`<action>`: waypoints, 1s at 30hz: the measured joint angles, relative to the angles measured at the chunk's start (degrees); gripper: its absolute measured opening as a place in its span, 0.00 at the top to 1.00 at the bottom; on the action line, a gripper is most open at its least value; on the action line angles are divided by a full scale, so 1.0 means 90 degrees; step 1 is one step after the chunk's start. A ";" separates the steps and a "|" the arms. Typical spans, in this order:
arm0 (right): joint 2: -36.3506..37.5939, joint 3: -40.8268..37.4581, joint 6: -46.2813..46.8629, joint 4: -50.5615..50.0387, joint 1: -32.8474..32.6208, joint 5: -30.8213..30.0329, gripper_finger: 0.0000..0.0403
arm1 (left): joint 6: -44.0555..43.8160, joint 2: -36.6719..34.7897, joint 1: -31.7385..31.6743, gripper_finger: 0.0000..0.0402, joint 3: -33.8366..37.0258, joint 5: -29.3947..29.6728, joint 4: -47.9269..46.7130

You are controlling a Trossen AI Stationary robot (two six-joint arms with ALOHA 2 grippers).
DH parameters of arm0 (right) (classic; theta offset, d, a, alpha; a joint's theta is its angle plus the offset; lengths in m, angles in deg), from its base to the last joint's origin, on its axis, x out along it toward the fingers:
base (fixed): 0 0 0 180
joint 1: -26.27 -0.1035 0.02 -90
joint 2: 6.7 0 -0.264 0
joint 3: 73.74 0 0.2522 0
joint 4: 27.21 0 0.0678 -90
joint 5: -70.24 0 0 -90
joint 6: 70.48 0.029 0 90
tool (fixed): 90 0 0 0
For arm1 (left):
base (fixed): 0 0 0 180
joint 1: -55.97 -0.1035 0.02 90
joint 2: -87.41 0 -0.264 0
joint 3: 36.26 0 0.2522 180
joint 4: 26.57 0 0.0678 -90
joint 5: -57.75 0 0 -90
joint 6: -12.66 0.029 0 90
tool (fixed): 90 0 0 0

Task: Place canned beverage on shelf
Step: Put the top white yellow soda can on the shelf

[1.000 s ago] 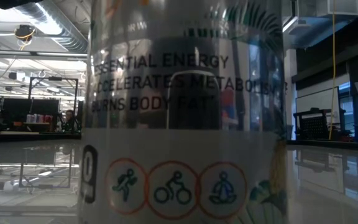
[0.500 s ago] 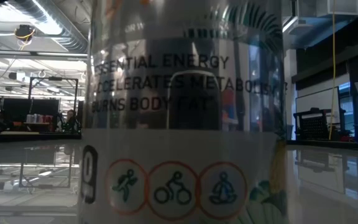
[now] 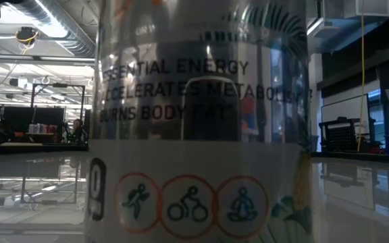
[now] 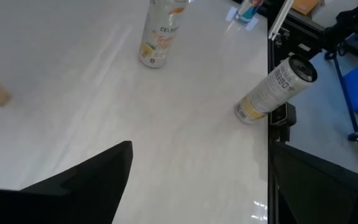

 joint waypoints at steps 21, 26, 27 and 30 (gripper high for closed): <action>-0.0709 -0.0135 0.0311 0.0143 -0.0653 -0.0916 0.25 | -0.0181 0.0002 -0.0012 0.08 0.0000 0.0126 0.0010; -0.1018 -0.0138 0.0629 -0.0096 -0.0634 -0.0953 0.25 | -0.0178 0.0002 -0.0017 0.08 0.0000 0.0134 0.0002; -0.1075 -0.0138 0.0712 -0.0043 -0.0637 -0.0926 0.25 | -0.0177 0.0002 -0.0017 0.08 -0.0002 0.0137 0.0006; -0.1222 -0.0121 0.0782 0.0118 -0.0710 -0.0947 0.25 | -0.0178 0.0000 -0.0024 0.08 -0.0002 0.0144 0.0003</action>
